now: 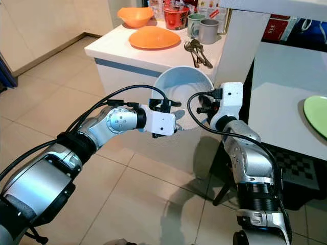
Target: Setting the table
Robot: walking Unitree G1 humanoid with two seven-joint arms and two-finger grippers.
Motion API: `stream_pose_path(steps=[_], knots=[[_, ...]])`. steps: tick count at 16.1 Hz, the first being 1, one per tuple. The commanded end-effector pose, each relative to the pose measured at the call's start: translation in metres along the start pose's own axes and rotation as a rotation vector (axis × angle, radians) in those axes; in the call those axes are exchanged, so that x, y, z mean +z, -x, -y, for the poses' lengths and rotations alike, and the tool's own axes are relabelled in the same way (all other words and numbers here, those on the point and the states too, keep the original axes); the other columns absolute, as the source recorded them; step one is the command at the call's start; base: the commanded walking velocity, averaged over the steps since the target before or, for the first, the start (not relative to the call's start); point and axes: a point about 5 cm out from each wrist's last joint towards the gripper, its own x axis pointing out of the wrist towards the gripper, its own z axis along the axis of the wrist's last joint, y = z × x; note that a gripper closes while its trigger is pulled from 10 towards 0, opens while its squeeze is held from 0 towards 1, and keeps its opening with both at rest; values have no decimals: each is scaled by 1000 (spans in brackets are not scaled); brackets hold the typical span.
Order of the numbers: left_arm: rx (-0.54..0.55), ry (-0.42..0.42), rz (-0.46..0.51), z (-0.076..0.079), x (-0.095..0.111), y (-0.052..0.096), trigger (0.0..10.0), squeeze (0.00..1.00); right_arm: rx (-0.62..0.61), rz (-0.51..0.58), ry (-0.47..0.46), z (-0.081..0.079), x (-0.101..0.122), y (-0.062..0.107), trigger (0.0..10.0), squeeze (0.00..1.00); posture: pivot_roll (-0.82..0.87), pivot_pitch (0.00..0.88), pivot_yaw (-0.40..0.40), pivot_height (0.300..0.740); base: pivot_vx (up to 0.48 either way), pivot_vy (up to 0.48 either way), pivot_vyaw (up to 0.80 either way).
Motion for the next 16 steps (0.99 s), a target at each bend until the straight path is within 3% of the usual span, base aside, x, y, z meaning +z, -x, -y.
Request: stream_pose_path(steps=[1,6,7,8,12,16], knots=[[129,-3,84,-31,16,5,10000,1000,-7,-111,-2,-2,-25,2,0,0,-64,0,90,740,0,0,0],[121,4,88,-30,15,5,10000,1000,-12,-111,-3,-1,-25,4,0,0,-60,0,92,740,0,0,0],[111,37,94,-28,13,7,10000,1000,-22,-119,-1,1,-27,4,0,0,-55,0,87,740,0,0,0],[124,83,101,-29,11,9,10000,0,-29,-122,7,2,-28,4,0,0,-55,0,86,740,0,0,0],[180,192,156,-41,14,15,10000,0,-91,-131,39,19,-26,4,0,0,-55,0,77,740,0,0,0],[216,198,191,-49,19,19,10000,0,-149,-119,67,36,-21,4,0,0,-55,0,75,740,0,0,0]])
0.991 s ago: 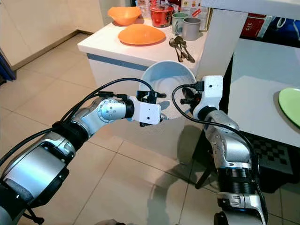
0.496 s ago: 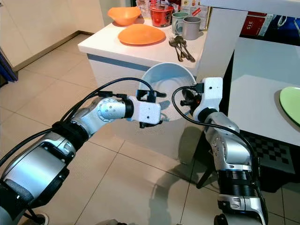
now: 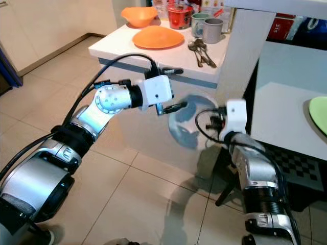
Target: Setting the table
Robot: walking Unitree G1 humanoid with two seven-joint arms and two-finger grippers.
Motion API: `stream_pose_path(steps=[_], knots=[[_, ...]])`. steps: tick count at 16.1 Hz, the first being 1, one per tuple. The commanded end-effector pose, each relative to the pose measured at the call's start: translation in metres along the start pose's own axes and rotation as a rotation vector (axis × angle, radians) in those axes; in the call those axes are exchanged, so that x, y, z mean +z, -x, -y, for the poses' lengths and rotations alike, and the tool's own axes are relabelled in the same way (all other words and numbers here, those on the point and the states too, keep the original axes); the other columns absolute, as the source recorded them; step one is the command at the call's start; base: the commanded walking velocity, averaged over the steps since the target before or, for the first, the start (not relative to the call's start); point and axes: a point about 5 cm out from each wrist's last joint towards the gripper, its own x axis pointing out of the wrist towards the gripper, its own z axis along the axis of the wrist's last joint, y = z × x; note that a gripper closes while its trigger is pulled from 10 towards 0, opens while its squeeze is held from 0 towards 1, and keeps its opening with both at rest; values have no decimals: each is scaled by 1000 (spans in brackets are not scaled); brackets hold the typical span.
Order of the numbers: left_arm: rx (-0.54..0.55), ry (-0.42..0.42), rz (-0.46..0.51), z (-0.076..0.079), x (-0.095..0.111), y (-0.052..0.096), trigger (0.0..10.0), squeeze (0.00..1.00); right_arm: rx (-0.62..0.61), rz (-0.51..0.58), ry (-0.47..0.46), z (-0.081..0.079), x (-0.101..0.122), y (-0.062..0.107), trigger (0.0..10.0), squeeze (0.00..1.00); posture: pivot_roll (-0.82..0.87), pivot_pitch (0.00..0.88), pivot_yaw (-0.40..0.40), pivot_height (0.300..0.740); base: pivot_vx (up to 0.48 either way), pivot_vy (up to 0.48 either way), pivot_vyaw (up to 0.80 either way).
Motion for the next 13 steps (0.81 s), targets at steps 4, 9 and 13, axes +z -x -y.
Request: stream_pose_path(steps=[4,9,13], knots=[[-9,-10,-18,2,-1,1,10000,0,18,74,10,-6,16,0,0,0,-56,0,83,740,0,0,0],[19,62,-75,12,-18,8,10000,0,-79,120,13,24,33,5,0,0,-62,0,82,740,0,0,0],[32,90,-83,20,-22,9,10000,0,-109,133,19,35,38,8,0,0,-63,0,82,740,0,0,0]])
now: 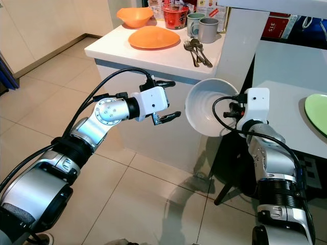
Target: Setting the table
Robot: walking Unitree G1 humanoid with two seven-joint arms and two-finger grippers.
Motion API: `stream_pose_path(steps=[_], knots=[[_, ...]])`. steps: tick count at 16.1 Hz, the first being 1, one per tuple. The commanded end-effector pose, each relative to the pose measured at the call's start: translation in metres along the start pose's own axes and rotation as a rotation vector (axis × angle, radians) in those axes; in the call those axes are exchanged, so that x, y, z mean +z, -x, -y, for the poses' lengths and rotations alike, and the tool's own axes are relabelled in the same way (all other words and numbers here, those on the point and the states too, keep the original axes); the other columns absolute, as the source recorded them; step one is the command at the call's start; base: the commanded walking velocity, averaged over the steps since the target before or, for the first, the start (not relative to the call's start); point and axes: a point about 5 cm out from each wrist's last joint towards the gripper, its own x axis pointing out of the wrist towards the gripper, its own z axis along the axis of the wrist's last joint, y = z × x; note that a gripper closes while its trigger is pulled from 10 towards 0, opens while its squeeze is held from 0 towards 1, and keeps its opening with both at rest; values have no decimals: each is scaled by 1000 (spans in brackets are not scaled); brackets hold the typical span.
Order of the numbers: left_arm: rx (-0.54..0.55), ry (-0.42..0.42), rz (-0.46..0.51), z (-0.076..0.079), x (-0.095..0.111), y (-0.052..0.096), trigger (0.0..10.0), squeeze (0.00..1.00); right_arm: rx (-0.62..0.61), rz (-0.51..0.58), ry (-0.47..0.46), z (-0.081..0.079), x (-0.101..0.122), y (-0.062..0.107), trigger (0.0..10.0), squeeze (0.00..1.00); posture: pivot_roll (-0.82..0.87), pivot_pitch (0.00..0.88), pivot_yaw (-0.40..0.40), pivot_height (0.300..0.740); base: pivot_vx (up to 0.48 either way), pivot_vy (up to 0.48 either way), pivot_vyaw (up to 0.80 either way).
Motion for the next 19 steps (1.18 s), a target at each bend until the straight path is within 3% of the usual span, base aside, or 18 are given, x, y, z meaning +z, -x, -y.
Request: stream_pose_path(steps=[1,4,5,6,8,9,10,12,14,19], knots=[[22,3,9,-1,2,1,10000,0,-6,37,-2,2,8,0,0,0,-63,0,84,740,0,0,0],[70,63,23,2,-1,3,10000,0,-45,44,-8,11,4,3,0,0,-59,0,78,740,0,0,0],[159,162,30,-3,-6,7,10000,0,-23,36,-6,10,0,8,0,0,-66,0,85,740,0,0,0],[317,397,50,-6,-21,20,10000,0,27,12,-3,1,-13,18,0,0,-72,0,88,740,0,0,0],[419,569,17,4,-45,37,10000,0,48,-3,-13,-5,-27,26,0,0,-76,0,87,740,0,0,0],[524,709,-28,10,-65,52,10000,0,34,-10,-8,-4,-36,30,0,0,-73,0,91,740,0,0,0],[570,766,-59,16,-75,60,10000,0,24,-13,-7,-4,-40,32,0,0,-73,0,95,740,0,0,0],[576,821,-140,44,-95,77,10000,0,-20,38,-20,6,-29,36,0,0,-77,0,106,740,0,0,0],[558,845,-118,51,-92,74,10000,0,-25,110,-14,12,-6,36,0,0,-79,0,100,740,0,0,0],[542,850,-47,43,-80,63,10000,0,-11,139,0,9,4,34,0,0,-88,0,105,740,51,-247,0]])
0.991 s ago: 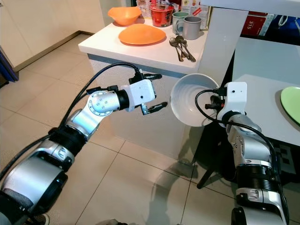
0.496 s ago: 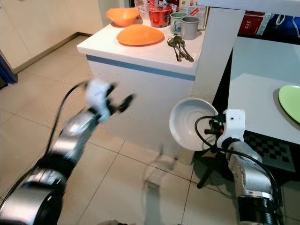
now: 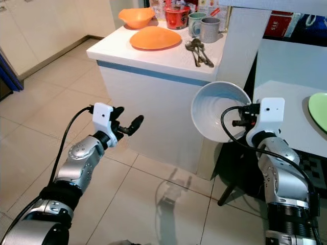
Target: Setting the table
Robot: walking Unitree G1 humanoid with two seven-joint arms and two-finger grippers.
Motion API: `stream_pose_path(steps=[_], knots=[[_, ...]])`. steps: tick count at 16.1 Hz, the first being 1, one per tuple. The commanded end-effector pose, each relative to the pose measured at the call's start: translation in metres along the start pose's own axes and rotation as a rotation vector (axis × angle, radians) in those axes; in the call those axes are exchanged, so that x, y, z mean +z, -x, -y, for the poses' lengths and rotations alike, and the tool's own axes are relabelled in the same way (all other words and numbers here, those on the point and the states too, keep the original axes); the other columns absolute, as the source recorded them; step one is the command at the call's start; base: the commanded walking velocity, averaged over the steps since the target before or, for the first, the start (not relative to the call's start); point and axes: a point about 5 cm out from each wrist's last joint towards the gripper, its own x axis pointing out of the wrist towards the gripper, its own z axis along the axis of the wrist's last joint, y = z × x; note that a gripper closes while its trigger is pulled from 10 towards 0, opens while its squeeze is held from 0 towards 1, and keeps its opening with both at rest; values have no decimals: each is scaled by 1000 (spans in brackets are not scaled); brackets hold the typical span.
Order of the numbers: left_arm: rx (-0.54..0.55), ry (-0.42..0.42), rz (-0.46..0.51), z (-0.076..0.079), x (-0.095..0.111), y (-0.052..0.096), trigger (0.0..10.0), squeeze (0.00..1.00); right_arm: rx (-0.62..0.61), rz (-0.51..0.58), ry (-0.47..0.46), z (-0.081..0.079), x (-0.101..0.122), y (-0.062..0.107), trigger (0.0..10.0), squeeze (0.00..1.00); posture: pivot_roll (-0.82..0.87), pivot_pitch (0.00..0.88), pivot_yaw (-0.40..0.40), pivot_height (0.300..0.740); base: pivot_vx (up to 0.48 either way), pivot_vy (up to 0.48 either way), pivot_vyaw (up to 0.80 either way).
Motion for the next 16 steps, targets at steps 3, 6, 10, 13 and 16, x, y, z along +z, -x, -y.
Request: stream_pose_path(steps=[3,6,10,13,16], knots=[[-32,-49,35,5,16,-9,10000,0,21,28,-14,-8,6,-4,0,0,-84,0,107,740,0,-446,0],[-44,-72,41,7,19,-11,10000,0,28,25,-12,-10,6,-7,0,0,-81,0,101,740,0,-477,0],[-57,-67,49,10,21,-14,10000,0,27,29,0,-7,10,-10,0,0,-82,0,96,740,0,-466,0],[-76,-83,42,15,22,-17,10000,0,31,19,0,-10,6,-13,0,0,-81,0,95,740,89,-410,0],[-86,-93,47,17,24,-19,10000,0,46,16,-2,-15,5,-14,0,0,-81,0,92,740,330,-344,0]])
